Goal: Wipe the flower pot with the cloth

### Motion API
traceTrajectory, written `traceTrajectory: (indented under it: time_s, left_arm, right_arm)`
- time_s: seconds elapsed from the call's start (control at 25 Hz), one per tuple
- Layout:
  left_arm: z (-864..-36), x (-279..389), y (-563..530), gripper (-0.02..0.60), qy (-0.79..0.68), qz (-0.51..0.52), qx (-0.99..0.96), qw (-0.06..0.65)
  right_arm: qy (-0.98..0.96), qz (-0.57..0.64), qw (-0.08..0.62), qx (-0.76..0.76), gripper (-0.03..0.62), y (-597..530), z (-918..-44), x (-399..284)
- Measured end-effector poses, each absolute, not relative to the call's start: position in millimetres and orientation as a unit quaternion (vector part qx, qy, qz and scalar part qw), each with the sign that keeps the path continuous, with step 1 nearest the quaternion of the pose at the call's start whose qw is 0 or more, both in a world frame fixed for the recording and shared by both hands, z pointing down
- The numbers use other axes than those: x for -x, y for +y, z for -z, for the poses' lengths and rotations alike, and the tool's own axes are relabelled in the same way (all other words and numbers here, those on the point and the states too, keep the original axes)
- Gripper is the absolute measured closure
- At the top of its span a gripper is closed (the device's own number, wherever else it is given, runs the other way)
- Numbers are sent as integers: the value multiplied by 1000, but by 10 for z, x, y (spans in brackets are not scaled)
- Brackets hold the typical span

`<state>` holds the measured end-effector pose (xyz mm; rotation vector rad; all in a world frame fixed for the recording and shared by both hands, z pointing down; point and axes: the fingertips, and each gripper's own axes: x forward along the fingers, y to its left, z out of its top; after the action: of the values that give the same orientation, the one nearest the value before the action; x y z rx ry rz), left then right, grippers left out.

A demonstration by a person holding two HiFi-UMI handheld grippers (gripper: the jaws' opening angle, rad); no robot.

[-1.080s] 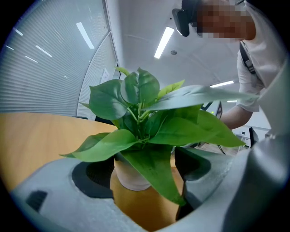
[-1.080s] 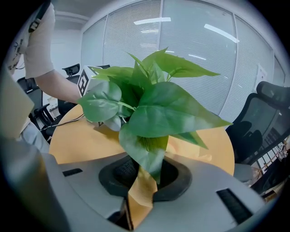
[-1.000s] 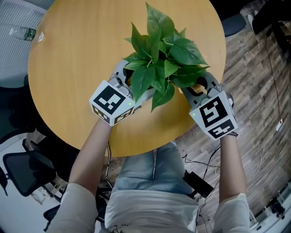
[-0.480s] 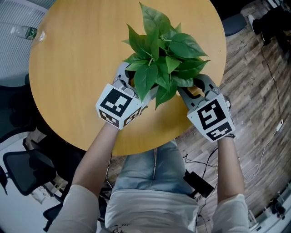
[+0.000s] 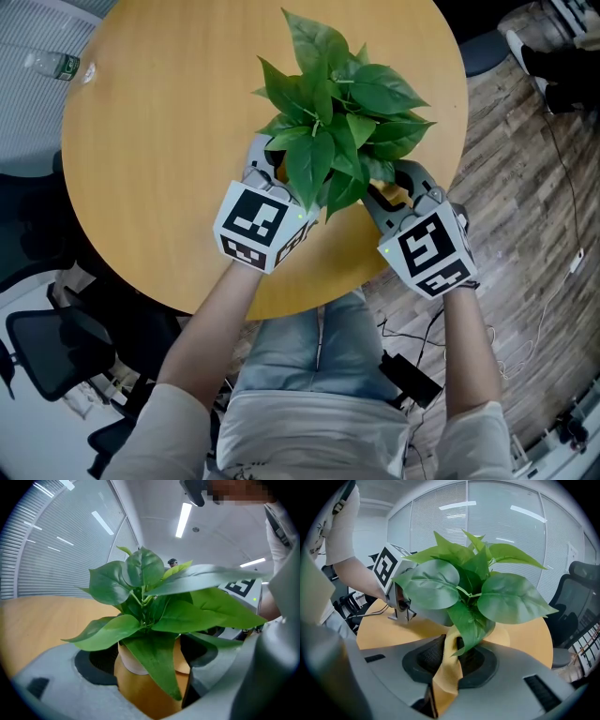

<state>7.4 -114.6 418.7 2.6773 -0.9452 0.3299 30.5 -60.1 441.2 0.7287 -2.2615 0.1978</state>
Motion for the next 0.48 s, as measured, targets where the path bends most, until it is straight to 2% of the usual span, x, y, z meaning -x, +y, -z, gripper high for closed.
traceTrajectory:
  time_s: [0.48]
  left_arm:
    - [-4170, -72, -1138, 153, -339, -105, -924, 139]
  right_arm:
    - [-880, -102, 355, -299, 528, -593, -4409, -347]
